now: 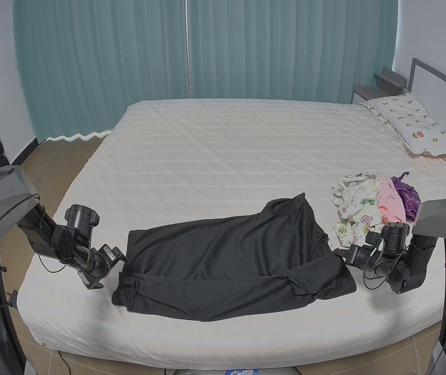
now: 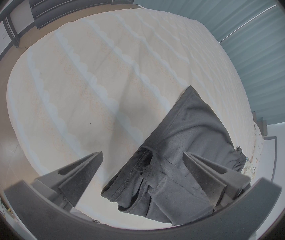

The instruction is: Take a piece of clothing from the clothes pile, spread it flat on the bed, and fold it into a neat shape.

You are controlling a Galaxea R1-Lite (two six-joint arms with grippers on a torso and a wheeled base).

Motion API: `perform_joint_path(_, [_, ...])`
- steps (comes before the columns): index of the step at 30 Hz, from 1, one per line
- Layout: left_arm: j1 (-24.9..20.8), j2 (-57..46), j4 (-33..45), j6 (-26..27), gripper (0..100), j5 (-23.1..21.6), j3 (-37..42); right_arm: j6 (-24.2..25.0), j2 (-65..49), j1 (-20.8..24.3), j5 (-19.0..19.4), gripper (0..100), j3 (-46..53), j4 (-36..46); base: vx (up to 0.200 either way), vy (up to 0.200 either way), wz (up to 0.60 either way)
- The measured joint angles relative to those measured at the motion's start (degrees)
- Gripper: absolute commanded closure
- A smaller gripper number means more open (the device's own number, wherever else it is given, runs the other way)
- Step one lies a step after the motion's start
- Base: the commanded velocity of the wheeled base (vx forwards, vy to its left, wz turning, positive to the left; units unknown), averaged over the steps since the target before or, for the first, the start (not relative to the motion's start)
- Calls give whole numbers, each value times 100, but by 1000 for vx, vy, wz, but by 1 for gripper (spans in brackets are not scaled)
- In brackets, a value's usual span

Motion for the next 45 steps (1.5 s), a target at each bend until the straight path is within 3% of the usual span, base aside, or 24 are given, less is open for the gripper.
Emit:
perform_joint_path(17, [-496,178,-7,5,0,169,-389,0,89,27,13,100,-20,-11,0,0,0])
perform_joint_path(21, [-549,280,-10,0,0,472,-461,0,89,30,10,100,-20,-10,0,0,0])
perform_joint_path(22, [-573,311,-7,0,100,545,-472,0,89,33,11,100,-20,-11,0,0,0])
perform_joint_path(29, [-685,479,-5,-30,100,867,-535,0,91,35,10,100,-20,-24,0,0,0])
perform_joint_path(36, [-683,532,6,-419,100,1201,-524,2,106,35,5,100,0,-205,0,0,0])
perform_joint_path(45, [-460,532,-5,-641,100,1250,-562,13,128,30,-44,100,-11,-456,0,0,0])
